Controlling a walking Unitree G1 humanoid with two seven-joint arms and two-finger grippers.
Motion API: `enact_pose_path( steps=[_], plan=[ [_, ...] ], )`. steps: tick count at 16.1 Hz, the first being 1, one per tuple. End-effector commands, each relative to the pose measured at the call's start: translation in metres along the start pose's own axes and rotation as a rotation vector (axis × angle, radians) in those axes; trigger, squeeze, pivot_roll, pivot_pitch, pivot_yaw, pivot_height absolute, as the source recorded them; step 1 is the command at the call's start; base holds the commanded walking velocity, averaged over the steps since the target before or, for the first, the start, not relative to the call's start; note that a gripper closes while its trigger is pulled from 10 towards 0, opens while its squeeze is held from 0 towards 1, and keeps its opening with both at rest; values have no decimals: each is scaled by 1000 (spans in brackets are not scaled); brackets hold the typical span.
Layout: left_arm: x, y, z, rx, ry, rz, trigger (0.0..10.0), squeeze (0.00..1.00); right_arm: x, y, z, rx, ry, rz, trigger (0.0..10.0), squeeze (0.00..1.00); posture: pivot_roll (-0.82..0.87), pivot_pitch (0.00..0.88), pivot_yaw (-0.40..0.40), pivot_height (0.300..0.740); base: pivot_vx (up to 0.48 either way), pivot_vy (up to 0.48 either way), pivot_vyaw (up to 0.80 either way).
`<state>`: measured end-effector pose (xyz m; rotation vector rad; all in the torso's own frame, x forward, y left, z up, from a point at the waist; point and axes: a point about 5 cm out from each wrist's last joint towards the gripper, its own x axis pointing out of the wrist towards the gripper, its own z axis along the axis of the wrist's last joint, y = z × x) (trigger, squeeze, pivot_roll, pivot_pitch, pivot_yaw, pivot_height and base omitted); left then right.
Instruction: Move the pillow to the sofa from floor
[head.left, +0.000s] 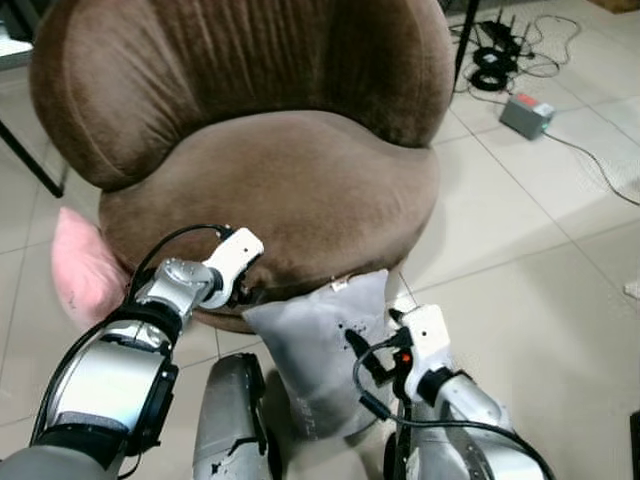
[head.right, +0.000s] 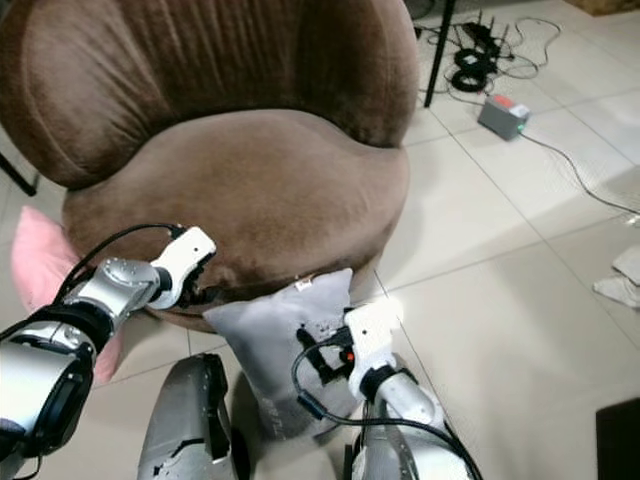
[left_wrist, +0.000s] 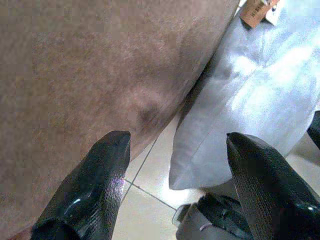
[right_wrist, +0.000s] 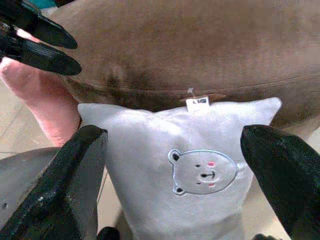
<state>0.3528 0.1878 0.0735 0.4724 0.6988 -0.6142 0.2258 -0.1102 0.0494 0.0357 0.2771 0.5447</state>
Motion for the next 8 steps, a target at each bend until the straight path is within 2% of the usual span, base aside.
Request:
enact_pose_path(
  steps=[1, 3, 6, 8],
  plan=[
    [0, 1, 5, -11, -3, 14, 10000, 0, -3, 8, 15, -7, -36, 58, 10000, 0, -201, 188, 17, 541, 0, 0, 0],
    [2, -1, 4, -26, -7, 25, 10000, 0, -10, 13, 23, -21, -32, 115, 10000, 0, -218, 200, -1, 541, 0, 0, 0],
    [7, -7, 8, -120, -44, 53, 10000, 0, -27, 12, 36, -28, -34, 152, 10000, 0, -267, 225, -38, 541, 0, 0, 0],
    [12, -13, 9, -153, -52, 51, 10000, 0, -35, 14, 42, -17, -25, 166, 10000, 0, -304, 242, -60, 541, 0, 0, 0]
  ],
)
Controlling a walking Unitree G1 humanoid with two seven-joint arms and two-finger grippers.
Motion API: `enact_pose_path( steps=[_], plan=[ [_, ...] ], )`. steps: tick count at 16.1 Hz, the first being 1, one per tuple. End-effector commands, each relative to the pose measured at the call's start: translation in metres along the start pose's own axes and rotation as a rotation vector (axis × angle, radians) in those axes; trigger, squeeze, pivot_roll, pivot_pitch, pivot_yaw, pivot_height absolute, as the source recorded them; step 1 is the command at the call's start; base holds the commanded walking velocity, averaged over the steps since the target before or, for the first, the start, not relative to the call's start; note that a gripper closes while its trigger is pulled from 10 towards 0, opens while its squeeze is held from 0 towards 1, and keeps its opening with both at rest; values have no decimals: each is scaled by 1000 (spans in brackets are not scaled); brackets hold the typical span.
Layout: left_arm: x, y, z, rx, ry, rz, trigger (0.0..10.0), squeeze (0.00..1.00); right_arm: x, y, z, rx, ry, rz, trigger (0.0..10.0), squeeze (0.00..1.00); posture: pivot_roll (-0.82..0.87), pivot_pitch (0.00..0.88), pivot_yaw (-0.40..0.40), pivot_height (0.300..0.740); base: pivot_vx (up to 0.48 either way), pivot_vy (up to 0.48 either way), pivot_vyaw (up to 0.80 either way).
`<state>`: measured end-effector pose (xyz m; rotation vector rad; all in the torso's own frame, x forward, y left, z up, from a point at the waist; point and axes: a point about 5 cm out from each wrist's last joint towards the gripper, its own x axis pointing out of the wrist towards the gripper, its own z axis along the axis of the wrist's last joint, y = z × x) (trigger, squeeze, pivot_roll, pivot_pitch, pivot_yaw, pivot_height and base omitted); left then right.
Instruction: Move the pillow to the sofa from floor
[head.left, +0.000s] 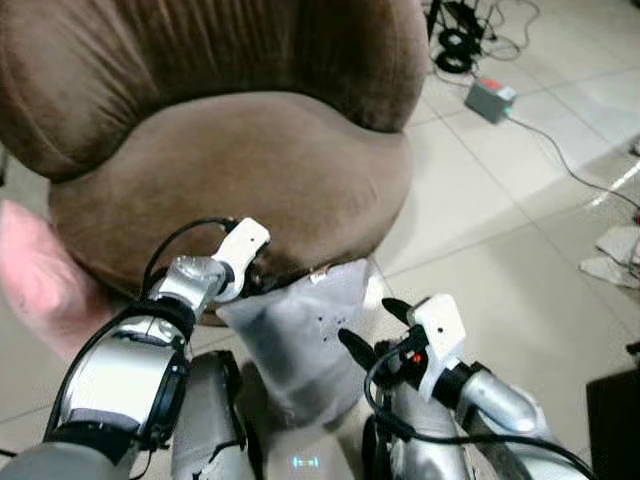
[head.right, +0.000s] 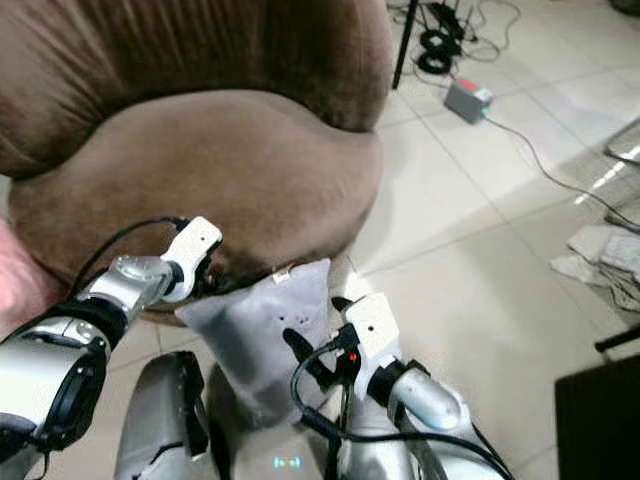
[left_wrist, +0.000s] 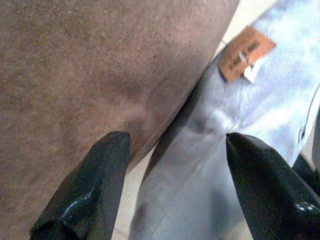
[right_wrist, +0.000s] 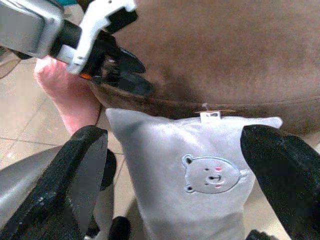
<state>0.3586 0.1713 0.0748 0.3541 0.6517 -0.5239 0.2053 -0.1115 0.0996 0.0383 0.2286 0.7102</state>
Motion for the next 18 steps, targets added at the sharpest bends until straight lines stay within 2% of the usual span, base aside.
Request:
enact_pose_path(
  steps=[1, 3, 5, 7, 8, 11, 12, 13, 15, 16, 18],
  plan=[
    [2, -5, -5, -28, 18, -8, 10000, 0, -5, 0, -1, 16, 13, 2, 10000, 0, -304, 242, -60, 541, 0, 0, 0],
    [7, -12, -7, -63, 11, 7, 10000, 0, -15, 6, 5, 25, 24, 2, 10000, 0, -345, 266, -82, 541, 0, 0, 0],
    [12, -23, -15, -113, 31, 3, 10000, 0, -27, 11, 1, 45, 62, -5, 10000, 0, -371, 293, -102, 541, 0, 0, 0],
    [14, -28, -19, -111, 49, -8, 10000, 0, -28, 12, 1, 44, 68, -2, 10000, 0, -371, 293, -102, 541, 0, 0, 0],
    [16, -36, -28, -99, 88, -31, 10000, 0, -28, 15, 4, 42, 63, 7, 10000, 0, -383, 304, -106, 541, 0, 0, 0],
    [17, -40, -41, -88, 132, -27, 10000, 0, -31, 16, 9, 42, 62, 11, 10000, 0, -407, 320, -129, 541, 0, 0, 0],
    [14, -35, -49, -77, 157, -1, 10000, 0, -34, 16, 10, 42, 72, 11, 10000, 0, -403, 321, -136, 541, 0, 0, 0],
    [8, -23, -54, -62, 178, 33, 10000, 0, -33, 15, 8, 43, 83, 16, 10000, 0, -351, 318, -126, 541, 0, 0, 0],
    [6, -19, -55, -60, 182, 42, 10000, 0, -32, 15, 7, 43, 86, 18, 10000, 0, -351, 318, -126, 541, 0, 0, 0],
    [1, -9, -54, -41, 186, 65, 10000, 0, -26, 15, 5, 50, 83, 23, 10000, 0, -301, 314, -121, 541, 0, 0, 0],
    [-3, 1, -50, -30, 171, 84, 10000, 0, -19, 16, 4, 57, 79, 38, 10000, 0, -273, 307, -118, 541, 0, 0, 0]
  ],
)
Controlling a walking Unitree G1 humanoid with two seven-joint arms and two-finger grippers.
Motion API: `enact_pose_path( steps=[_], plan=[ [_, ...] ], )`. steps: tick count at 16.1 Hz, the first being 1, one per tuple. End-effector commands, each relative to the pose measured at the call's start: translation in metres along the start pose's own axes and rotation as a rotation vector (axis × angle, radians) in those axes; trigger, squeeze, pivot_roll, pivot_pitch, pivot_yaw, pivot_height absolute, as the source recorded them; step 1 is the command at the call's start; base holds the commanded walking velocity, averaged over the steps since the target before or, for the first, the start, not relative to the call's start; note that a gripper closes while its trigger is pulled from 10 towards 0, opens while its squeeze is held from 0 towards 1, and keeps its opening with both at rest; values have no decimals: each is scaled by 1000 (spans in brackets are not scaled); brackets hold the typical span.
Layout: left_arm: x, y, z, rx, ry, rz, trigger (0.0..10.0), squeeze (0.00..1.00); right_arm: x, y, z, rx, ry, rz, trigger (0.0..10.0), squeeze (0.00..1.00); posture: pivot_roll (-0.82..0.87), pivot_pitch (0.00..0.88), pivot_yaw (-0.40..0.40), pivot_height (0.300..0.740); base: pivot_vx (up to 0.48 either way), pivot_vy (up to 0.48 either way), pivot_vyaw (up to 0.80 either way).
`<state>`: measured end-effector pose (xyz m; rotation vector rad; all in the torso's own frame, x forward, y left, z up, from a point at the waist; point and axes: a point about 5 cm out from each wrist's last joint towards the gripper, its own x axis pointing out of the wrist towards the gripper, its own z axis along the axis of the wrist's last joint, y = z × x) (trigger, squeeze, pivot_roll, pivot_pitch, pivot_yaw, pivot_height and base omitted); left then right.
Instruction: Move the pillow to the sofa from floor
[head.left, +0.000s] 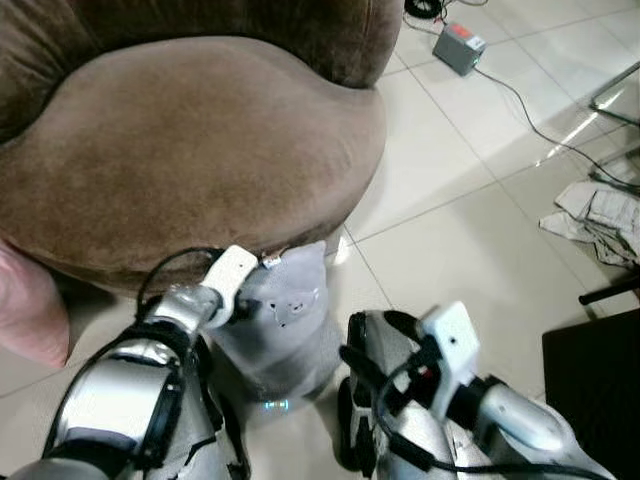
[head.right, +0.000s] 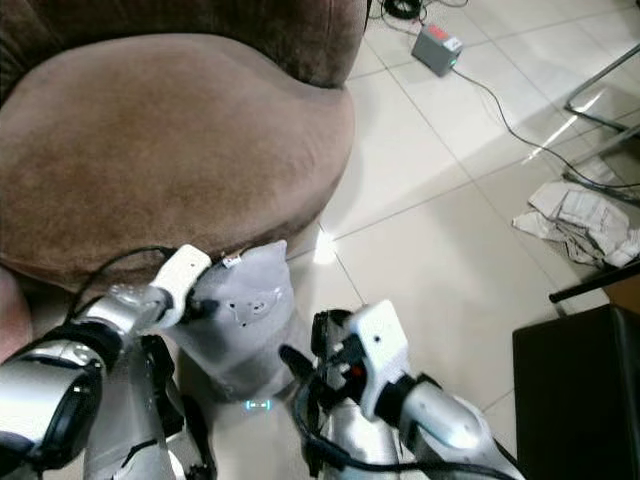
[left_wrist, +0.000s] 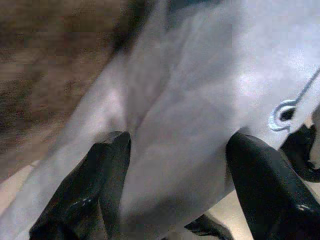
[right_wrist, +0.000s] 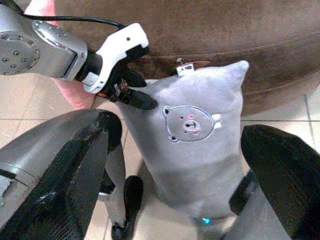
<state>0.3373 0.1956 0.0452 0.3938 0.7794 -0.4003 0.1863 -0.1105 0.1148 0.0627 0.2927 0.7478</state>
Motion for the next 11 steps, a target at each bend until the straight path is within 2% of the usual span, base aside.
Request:
enact_pose_path(
  steps=[1, 3, 5, 7, 9, 11],
  plan=[
    [-2, 5, -1, 20, 9, 13, 10000, 0, 2, 2, -7, 19, 25, 8, 10000, 0, -261, 305, -117, 541, 0, 0, 0],
    [-5, 12, 5, 27, -17, 20, 10000, 0, 4, 3, -8, 20, 24, 16, 10000, 0, -244, 303, -114, 541, 0, 0, 0],
    [-8, 16, 7, 67, -25, 5, 10000, 0, 7, 4, -10, 26, 24, 25, 10000, 0, -228, 306, -110, 541, 0, 0, 0],
    [-9, 16, 6, 70, -24, -2, 10000, 0, 7, 4, -10, 28, 25, 26, 10000, 0, -225, 308, -111, 541, 0, 0, 0],
    [-2, 4, -3, 56, -20, -12, 10000, 0, 6, 6, -11, 29, 30, 32, 10000, 0, -249, 313, -126, 541, 0, 0, 0],
    [2, -5, -2, 38, -46, -26, 10000, 0, 3, 6, -11, 24, 33, 35, 10000, 0, -276, 314, -142, 541, 0, 0, 0]
  ],
)
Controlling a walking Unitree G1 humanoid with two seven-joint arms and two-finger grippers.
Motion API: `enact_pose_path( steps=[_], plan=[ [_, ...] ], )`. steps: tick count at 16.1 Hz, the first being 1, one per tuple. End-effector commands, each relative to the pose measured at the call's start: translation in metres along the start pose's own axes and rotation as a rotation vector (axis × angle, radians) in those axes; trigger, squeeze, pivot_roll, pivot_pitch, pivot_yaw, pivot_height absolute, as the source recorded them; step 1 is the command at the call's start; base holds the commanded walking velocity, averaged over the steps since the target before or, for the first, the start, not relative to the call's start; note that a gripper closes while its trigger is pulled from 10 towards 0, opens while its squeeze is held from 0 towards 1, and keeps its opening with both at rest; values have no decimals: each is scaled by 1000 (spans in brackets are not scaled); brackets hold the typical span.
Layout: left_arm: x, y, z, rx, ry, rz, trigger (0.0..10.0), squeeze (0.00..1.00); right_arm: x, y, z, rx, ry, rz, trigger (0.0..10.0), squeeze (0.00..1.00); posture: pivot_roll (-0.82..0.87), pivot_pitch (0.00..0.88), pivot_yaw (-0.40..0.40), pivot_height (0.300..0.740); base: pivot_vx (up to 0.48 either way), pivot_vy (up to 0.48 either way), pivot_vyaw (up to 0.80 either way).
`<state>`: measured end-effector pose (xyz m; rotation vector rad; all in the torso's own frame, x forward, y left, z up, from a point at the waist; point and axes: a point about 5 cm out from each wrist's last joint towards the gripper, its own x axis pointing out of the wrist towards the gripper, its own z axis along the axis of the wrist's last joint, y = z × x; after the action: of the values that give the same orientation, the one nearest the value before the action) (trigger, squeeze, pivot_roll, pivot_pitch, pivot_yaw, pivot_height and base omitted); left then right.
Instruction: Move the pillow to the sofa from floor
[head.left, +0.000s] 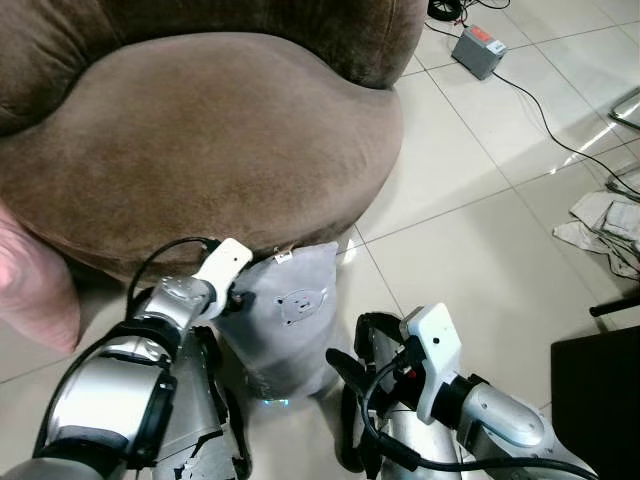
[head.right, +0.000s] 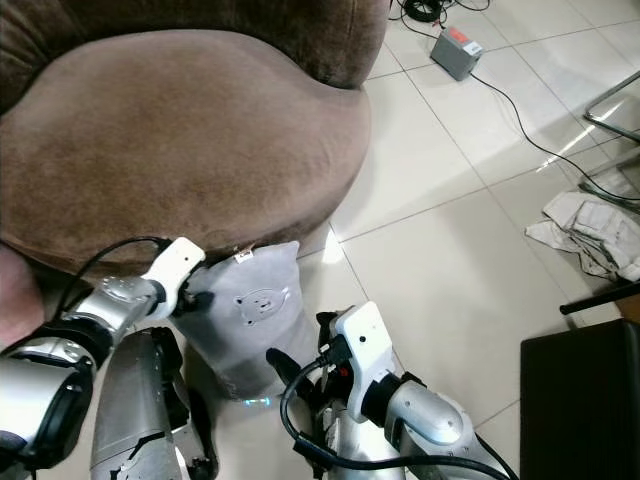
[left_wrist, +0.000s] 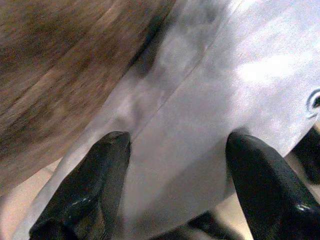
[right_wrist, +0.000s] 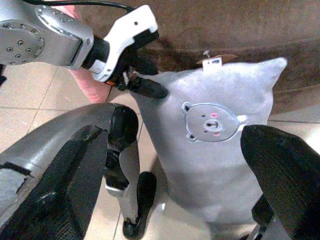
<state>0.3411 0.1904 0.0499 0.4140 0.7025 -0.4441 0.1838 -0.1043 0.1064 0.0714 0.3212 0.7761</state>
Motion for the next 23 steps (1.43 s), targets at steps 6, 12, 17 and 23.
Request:
enact_pose_path(
  steps=[6, 12, 17, 23],
  plan=[
    [9, -23, -6, 12, 2, -29, 10000, 0, -16, 4, -5, 11, 35, -16, 10000, 0, -330, 317, -160, 541, 0, 0, 0],
    [9, -21, -5, 67, 15, 0, 10000, 1000, -16, 8, -5, 22, 32, -21, 10000, 0, -327, 324, -153, 541, 0, 0, 0],
    [11, -26, -5, 83, 23, -11, 10000, 1000, -18, 9, -7, 28, 39, -23, 10000, 0, -335, 332, -154, 541, 0, 0, 0],
    [10, -26, -19, 101, 84, -18, 10000, 0, -22, 11, -8, 32, 40, -33, 10000, 0, -347, 330, -147, 541, 0, 0, 0]
  ],
)
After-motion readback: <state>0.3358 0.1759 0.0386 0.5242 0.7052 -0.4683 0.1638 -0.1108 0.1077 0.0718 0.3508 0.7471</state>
